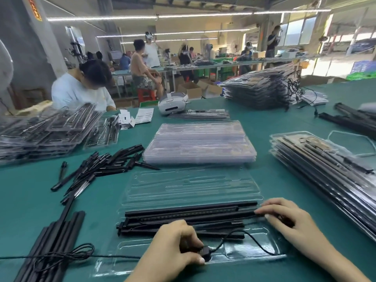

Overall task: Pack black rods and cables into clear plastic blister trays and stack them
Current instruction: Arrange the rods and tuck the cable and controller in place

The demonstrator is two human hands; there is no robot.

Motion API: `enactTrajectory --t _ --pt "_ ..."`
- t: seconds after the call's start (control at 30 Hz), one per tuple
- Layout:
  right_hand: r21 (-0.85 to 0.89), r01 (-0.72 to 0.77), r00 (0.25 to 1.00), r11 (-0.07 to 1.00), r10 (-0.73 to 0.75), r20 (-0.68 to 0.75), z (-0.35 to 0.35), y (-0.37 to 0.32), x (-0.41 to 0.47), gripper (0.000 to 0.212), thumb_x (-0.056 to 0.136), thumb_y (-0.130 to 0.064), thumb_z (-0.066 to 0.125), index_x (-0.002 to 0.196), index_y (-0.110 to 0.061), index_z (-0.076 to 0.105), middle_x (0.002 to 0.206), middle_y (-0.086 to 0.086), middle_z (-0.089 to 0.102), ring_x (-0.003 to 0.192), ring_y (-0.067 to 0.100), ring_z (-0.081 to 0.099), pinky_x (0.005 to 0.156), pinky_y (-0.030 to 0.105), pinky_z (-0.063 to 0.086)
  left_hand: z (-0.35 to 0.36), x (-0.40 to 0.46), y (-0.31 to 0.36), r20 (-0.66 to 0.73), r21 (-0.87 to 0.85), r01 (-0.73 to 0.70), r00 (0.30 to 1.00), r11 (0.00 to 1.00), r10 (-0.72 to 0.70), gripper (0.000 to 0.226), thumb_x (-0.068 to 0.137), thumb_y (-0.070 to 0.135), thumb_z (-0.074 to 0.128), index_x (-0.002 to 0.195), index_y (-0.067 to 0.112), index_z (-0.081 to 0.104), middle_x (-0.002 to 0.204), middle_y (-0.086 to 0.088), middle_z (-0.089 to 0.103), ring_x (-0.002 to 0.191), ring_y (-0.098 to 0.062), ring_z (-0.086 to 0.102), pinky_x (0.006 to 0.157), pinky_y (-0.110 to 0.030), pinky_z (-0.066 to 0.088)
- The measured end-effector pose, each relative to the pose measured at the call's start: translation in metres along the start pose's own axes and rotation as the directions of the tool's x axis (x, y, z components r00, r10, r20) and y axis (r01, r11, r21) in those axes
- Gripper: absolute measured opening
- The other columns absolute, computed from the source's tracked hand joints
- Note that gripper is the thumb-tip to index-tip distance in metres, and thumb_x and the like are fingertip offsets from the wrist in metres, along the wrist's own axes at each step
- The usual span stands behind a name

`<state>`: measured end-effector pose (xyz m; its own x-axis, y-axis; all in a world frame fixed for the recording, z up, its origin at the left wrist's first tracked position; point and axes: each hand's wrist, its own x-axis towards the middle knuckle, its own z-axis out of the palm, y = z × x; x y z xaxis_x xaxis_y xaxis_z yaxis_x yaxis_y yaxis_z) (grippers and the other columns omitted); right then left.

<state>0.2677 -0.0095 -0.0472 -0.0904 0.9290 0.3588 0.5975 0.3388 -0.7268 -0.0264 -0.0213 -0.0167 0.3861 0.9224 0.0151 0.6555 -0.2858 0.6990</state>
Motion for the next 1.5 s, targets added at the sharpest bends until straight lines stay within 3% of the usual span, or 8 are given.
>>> enactTrajectory --t 0.3,0.53,0.7,0.93,1.1,1.2,1.33,1.5 --pt "-0.010 -0.037 0.998 0.999 0.037 0.040 0.000 -0.004 -0.001 0.023 0.084 -0.036 0.054 0.093 -0.048 0.072 0.108 -0.020 0.063 0.109 0.004 0.052 0.092 0.011 0.034 0.002 0.001 0.000 -0.024 -0.108 0.083 0.996 0.991 -0.087 0.034 0.063 0.023 0.088 0.051 0.047 0.066 0.062 0.024 0.062 0.069 0.005 0.061 0.064 -0.007 0.041" --pt "-0.061 -0.017 1.000 0.998 0.018 0.016 0.003 -0.001 -0.002 0.027 0.086 -0.030 0.054 0.094 -0.050 0.071 0.108 -0.021 0.061 0.107 0.000 0.051 0.090 0.005 0.031 0.004 -0.001 0.012 -0.024 0.091 0.140 0.990 0.986 -0.138 0.011 0.069 0.036 0.083 0.072 0.038 0.073 0.077 0.023 0.066 0.083 0.005 0.061 0.075 -0.007 0.042" --pt "-0.045 -0.015 1.000 0.999 0.015 -0.012 0.005 -0.006 -0.001 0.026 0.088 -0.029 0.056 0.086 -0.048 0.075 0.101 -0.019 0.063 0.102 0.002 0.049 0.088 0.004 0.030 0.001 0.008 0.029 0.054 0.399 0.176 0.975 0.900 -0.215 0.024 0.082 0.036 0.071 0.106 0.034 0.070 0.111 0.011 0.067 0.109 -0.011 0.056 0.087 -0.016 0.041" --pt "-0.040 0.035 0.989 0.999 -0.040 -0.141 0.000 -0.008 -0.003 0.038 0.094 -0.041 0.036 0.103 -0.035 0.072 0.108 -0.023 0.061 0.112 0.004 0.044 0.094 0.006 0.028 0.014 0.004 0.042 0.175 0.607 0.039 0.968 0.793 -0.181 0.027 0.100 0.031 0.045 0.121 0.020 0.059 0.125 -0.002 0.051 0.121 -0.021 0.042 0.077 -0.030 0.031" --pt "0.174 -0.129 0.955 0.976 0.169 -0.244 -0.005 -0.003 0.000 0.026 0.096 -0.029 0.043 0.108 -0.035 0.065 0.097 -0.004 0.069 0.093 -0.001 0.058 0.080 0.006 0.039 -0.003 0.002 0.033 -0.040 0.565 0.018 0.999 0.825 0.005 0.033 0.099 0.050 0.033 0.112 0.031 0.057 0.114 0.014 0.051 0.112 -0.007 0.040 0.091 -0.022 0.034" --pt "0.155 -0.184 0.947 0.971 0.217 -0.237 -0.006 -0.002 0.000 0.021 0.092 -0.022 0.056 0.105 -0.036 0.064 0.097 -0.005 0.068 0.086 0.002 0.061 0.072 0.004 0.042 0.001 0.023 0.025 -0.116 0.566 -0.041 0.985 0.823 0.129 0.040 0.099 0.051 0.028 0.138 0.042 0.034 0.139 0.022 0.034 0.134 -0.004 0.023 0.108 -0.020 0.018" --pt "0.034 -0.163 0.975 0.986 0.166 -0.147 -0.010 -0.005 -0.006 0.030 0.080 -0.026 0.073 0.101 -0.044 0.062 0.084 -0.007 0.064 0.075 0.012 0.061 0.067 0.011 0.044 0.024 0.044 0.012 0.077 0.591 -0.152 0.988 0.792 0.133 0.048 0.093 0.062 0.010 0.138 0.062 -0.010 0.151 0.027 -0.020 0.138 -0.005 -0.033 0.110 -0.042 -0.028" --pt "-0.039 -0.116 0.992 0.992 0.114 -0.048 -0.019 -0.003 -0.011 0.038 0.072 -0.048 0.067 0.109 -0.050 0.057 0.073 -0.006 0.060 0.049 0.005 0.043 0.057 0.014 0.036 0.037 0.048 -0.003 0.135 0.520 -0.148 0.987 0.841 0.091 0.038 0.093 0.065 0.007 0.122 0.079 -0.012 0.148 0.034 -0.023 0.135 0.001 -0.035 0.102 -0.060 -0.030"
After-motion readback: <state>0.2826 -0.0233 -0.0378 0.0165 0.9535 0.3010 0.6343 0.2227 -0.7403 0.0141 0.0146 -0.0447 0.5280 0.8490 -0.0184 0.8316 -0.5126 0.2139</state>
